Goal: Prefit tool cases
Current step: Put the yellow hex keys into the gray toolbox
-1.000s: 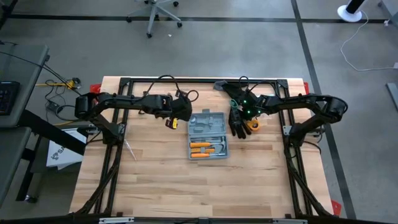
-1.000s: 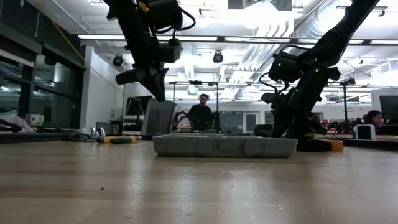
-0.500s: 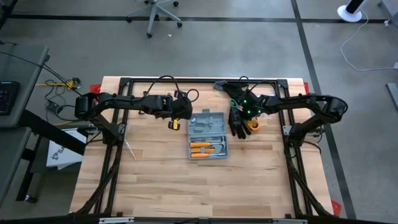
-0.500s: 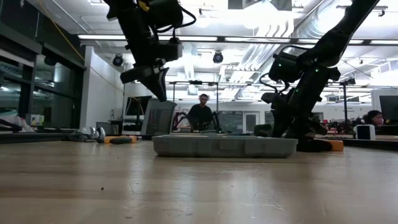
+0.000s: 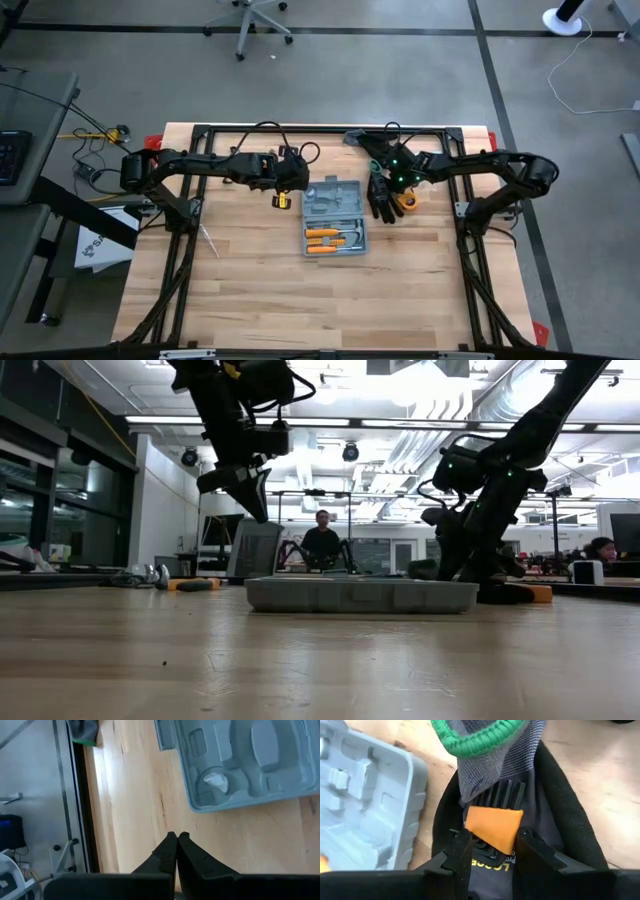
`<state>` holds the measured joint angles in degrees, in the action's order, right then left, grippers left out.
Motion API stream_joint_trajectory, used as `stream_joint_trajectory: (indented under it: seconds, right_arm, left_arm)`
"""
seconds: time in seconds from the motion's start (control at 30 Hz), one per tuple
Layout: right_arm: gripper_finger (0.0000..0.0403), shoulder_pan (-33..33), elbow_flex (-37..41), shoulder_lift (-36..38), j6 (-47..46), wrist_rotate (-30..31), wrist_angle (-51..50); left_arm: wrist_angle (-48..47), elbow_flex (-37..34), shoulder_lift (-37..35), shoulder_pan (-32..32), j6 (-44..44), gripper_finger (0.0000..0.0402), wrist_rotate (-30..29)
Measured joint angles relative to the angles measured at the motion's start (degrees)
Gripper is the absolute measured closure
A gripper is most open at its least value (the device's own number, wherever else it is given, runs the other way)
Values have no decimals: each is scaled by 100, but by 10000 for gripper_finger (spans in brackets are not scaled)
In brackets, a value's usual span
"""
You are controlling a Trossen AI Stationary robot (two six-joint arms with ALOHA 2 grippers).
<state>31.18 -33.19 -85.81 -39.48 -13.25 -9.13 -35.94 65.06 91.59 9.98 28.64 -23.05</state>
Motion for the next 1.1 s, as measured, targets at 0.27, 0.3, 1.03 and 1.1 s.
stream_joint_trajectory:
  seconds: [0.27, 0.3, 1.03, 1.1]
  right_arm:
    - [266, -11, 14, 953, -57, -67, -151]
    - [266, -11, 14, 1114, -57, 6, -241]
    - [266, -157, -4, 342, -14, 168, 35]
    - [266, -157, -4, 208, -14, 222, 39]
  left_arm:
    - [478, -2, 0, 34, 831, 401, 385]
    - [605, -2, 0, 48, 980, 401, 516]
    - [1755, -2, 2, 13, -1103, 402, 752]
    - [1759, -2, 2, 13, -1241, 402, 751]
